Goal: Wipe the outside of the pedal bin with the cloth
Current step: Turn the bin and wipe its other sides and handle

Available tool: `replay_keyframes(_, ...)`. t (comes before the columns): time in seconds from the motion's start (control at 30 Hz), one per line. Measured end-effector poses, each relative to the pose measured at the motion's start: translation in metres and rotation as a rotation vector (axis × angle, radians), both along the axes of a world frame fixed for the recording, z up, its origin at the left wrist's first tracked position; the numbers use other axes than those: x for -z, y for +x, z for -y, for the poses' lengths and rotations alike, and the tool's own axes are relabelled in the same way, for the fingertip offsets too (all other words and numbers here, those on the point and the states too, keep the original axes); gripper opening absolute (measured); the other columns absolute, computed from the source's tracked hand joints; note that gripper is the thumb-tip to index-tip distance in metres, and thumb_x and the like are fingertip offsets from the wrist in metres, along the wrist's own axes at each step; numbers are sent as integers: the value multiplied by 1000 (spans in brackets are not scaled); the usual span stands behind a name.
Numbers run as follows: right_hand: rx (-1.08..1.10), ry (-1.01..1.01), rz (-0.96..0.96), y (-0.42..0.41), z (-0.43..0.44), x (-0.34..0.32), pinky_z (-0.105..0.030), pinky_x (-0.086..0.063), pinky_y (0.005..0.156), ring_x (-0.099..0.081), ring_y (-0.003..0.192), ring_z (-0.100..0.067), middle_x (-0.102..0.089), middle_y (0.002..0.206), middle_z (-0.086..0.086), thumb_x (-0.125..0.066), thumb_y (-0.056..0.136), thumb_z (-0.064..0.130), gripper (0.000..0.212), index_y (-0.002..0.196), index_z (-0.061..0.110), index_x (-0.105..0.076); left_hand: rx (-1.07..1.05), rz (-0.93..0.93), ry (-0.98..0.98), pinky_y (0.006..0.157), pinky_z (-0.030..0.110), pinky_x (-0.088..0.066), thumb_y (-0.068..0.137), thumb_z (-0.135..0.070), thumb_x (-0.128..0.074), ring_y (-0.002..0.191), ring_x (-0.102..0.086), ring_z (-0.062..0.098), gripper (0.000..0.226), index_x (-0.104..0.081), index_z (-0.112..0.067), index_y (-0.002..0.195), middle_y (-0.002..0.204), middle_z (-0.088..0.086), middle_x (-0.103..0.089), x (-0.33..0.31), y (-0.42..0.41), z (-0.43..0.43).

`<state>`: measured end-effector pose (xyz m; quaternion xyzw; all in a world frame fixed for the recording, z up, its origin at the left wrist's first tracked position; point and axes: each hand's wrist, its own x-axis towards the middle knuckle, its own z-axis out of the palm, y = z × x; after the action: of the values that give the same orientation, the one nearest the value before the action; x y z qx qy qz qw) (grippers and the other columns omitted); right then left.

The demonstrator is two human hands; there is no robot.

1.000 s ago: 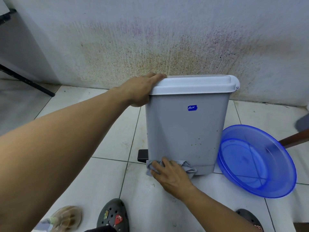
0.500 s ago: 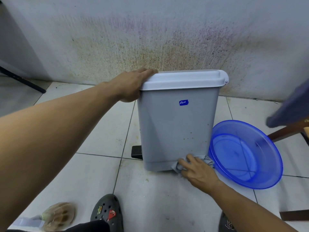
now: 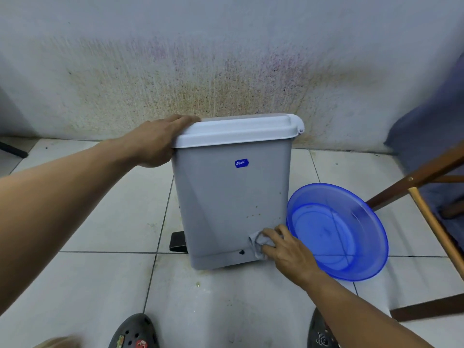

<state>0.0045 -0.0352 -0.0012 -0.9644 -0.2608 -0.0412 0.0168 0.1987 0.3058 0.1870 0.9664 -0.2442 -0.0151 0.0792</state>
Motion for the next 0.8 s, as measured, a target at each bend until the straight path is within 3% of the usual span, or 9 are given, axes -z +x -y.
replay_keyframes(0.13, 39, -3, 9, 6, 6, -4, -21, -28, 47, -48, 96, -27, -54, 121, -1, -88, 45, -6, 51, 83, 21, -66, 10, -3, -22, 100, 47, -44, 85, -3, -58, 131, -50, 32, 85, -25, -37, 156, 157, -5, -38, 1, 0, -1)
replay_keyframes(0.27, 54, 68, 62, 21, 12, -16, -22, -28, 46, -45, 101, -27, -49, 124, 0, -87, 46, -8, 49, 82, 19, -66, 17, 5, -34, 99, 48, -44, 84, -4, -59, 129, -51, 32, 84, -27, -38, 154, 154, -4, -41, 1, 0, 0)
replay_keyframes(0.37, 38, 114, 172, 42, 13, -31, -23, -31, 43, -44, 101, -29, -46, 126, 1, -78, 59, -4, 33, 82, 17, -68, 24, 9, -45, 99, 48, -44, 83, -3, -58, 129, -51, 33, 84, -28, -38, 154, 153, -4, -43, 2, 0, -1)
replay_keyframes(0.43, 33, 143, 263, 58, 13, -42, -26, -37, 40, -44, 99, -31, -46, 125, 1, -61, 76, 4, 16, 82, 16, -70, 32, 14, -49, 99, 48, -45, 83, -3, -58, 128, -51, 33, 84, -28, -37, 154, 152, -3, -44, 2, 0, -1)
replay_keyframes(0.53, 40, 178, 363, 85, 8, -68, -30, -43, 40, -49, 97, -34, -53, 122, -4, -47, 84, 9, 25, 85, 15, -72, 39, 21, -56, 99, 48, -46, 83, -3, -59, 127, -52, 34, 84, -29, -36, 154, 152, -3, -44, 2, -1, -1)
replay_keyframes(0.63, 89, 249, 426, 108, -2, -94, -38, -50, 44, -52, 98, -38, -60, 120, -12, -51, 86, 5, 26, 101, 14, -72, 47, 19, -67, 98, 49, -47, 83, -3, -59, 126, -53, 34, 84, -29, -37, 153, 151, -2, -45, 3, -2, -1)
replay_keyframes(0.73, 161, 392, 476, 120, -13, -113, -46, -56, 61, -55, 102, -37, -60, 120, -12, -50, 88, -2, 42, 126, 10, -63, 49, 18, -65, 97, 50, -47, 83, -3, -59, 125, -53, 34, 84, -28, -38, 153, 151, -3, -45, 3, -2, -3)
replay_keyframes(0.8, 197, 429, 527, 122, -16, -116, -46, -56, 64, -56, 101, -35, -62, 116, -12, -55, 87, -5, 43, 127, 9, -63, 45, 20, -73, 97, 51, -47, 82, -2, -59, 126, -53, 34, 85, -28, -38, 153, 152, -3, -44, 3, -3, -4)
